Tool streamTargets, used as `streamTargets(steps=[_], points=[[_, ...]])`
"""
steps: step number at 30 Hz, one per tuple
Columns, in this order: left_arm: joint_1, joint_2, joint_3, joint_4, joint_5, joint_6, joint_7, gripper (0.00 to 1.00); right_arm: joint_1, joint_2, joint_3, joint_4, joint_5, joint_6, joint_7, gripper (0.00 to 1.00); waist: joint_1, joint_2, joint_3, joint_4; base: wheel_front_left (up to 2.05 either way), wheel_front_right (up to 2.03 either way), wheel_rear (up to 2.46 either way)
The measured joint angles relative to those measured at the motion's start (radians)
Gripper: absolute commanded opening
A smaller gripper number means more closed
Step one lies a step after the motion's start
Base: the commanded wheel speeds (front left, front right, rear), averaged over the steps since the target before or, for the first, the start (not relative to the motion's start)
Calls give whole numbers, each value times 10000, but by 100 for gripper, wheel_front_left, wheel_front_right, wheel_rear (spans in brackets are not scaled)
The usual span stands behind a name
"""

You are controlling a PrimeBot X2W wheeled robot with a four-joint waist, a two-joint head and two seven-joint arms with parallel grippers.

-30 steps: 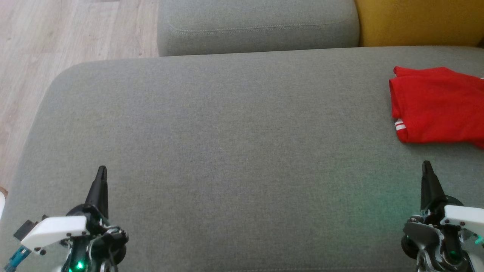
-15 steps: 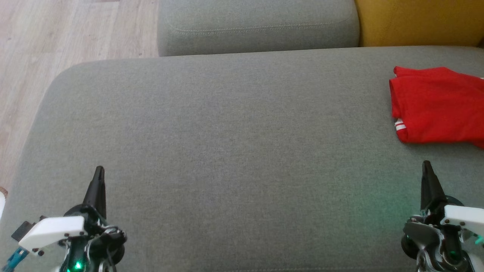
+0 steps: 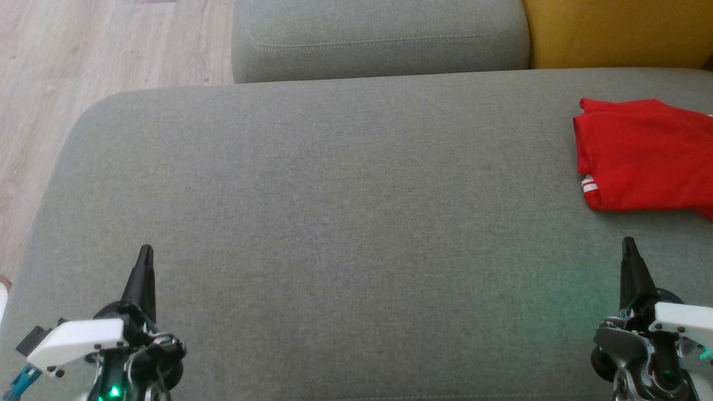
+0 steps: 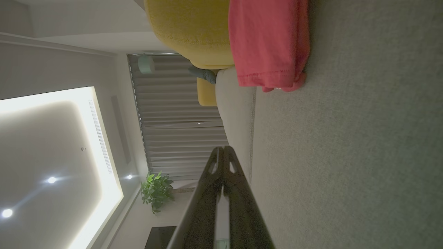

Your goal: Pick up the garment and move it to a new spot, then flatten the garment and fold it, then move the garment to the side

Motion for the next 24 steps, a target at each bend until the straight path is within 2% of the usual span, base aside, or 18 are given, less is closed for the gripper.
streamTargets(steps=[24], points=[[-1,-17,29,0,0,0,4,0,0,0,0,0,0,2,0,0,0,0,0,0,0,0,0]])
